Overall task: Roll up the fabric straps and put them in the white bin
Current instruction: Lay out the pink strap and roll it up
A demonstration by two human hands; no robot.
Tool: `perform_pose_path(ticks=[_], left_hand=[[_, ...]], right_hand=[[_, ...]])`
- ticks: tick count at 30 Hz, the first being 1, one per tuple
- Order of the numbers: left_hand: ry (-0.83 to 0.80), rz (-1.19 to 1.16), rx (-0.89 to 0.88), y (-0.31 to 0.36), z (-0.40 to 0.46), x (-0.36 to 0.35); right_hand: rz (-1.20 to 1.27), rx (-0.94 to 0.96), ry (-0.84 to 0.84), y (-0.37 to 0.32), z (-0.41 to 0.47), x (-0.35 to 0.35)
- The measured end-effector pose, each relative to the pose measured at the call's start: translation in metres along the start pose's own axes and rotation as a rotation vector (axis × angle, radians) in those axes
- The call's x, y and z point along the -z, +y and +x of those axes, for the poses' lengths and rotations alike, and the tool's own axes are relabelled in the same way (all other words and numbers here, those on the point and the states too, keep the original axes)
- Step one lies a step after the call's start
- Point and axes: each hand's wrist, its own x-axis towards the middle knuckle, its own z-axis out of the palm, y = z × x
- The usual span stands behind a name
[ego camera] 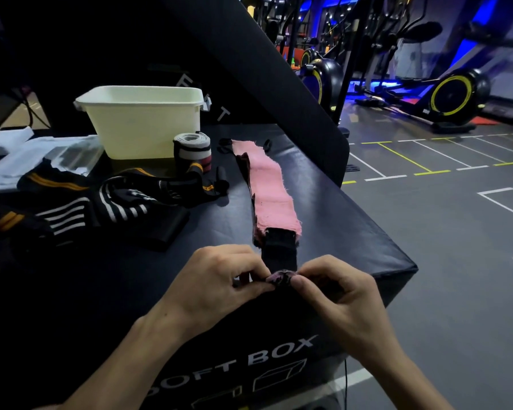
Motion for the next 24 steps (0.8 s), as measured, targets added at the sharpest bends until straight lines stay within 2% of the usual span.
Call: perform_pose_path(ticks=[11, 24], left_hand=[[-0.032, 0.092, 0.01, 0.008, -0.01, -0.002], [0.066, 0.002, 0.016, 0.02, -0.013, -0.013]], right_hand=[[0.045, -0.103, -0.099, -0.006, 0.002, -0.004], [0.04, -0.191, -0.121, -0.006, 0.006, -0.002]])
